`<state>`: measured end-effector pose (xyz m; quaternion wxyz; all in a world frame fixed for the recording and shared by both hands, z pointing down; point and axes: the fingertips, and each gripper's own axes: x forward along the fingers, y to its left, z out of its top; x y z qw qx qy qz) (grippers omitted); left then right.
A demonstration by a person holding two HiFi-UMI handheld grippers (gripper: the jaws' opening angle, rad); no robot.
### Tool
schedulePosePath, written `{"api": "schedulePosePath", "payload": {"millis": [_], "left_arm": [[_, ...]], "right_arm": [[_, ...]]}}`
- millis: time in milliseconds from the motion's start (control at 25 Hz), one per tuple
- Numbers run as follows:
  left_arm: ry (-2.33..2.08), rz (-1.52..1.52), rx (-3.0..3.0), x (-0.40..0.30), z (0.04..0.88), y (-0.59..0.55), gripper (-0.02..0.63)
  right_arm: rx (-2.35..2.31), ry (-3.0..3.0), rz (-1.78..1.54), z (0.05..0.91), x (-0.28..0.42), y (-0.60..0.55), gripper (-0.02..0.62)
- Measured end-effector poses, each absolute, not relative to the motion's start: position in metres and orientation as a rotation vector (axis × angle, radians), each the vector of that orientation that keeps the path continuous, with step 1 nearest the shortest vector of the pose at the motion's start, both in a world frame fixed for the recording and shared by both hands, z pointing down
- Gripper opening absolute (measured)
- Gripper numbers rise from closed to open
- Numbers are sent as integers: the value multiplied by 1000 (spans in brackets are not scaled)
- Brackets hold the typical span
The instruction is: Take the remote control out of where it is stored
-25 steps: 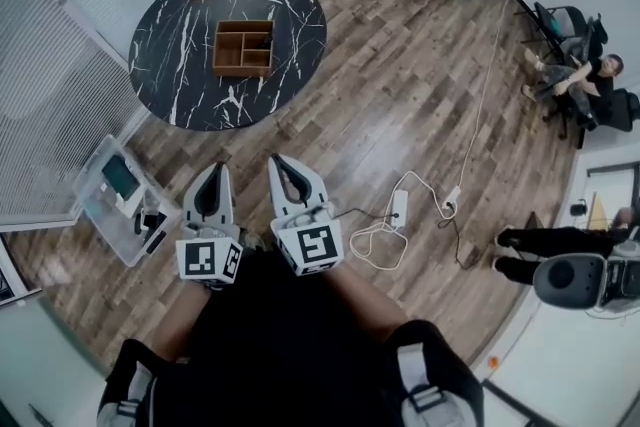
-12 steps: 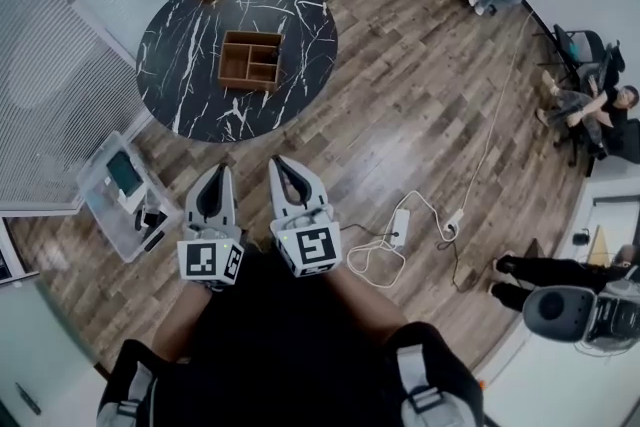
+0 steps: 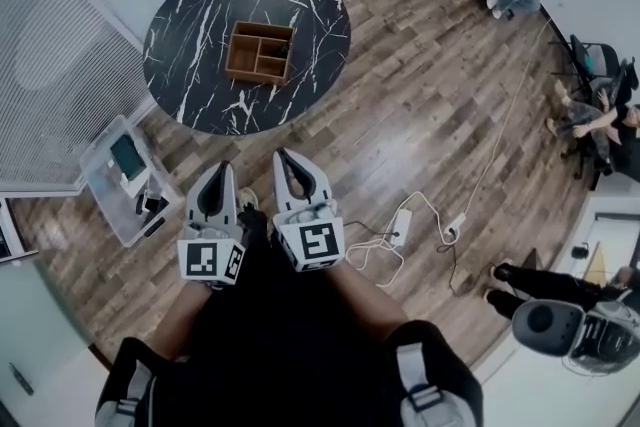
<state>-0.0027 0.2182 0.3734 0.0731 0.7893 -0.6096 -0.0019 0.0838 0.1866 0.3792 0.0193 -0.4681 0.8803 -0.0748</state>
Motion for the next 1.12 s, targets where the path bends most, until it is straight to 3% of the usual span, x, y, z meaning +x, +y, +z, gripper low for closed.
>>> {"api": "schedulePosePath", "payload": {"millis": [1120], "left_arm": [[-1663,-28,2505,-54,373,107,9]], "right_arm": [[-1661,2634,-218,385,40,91,2]]}}
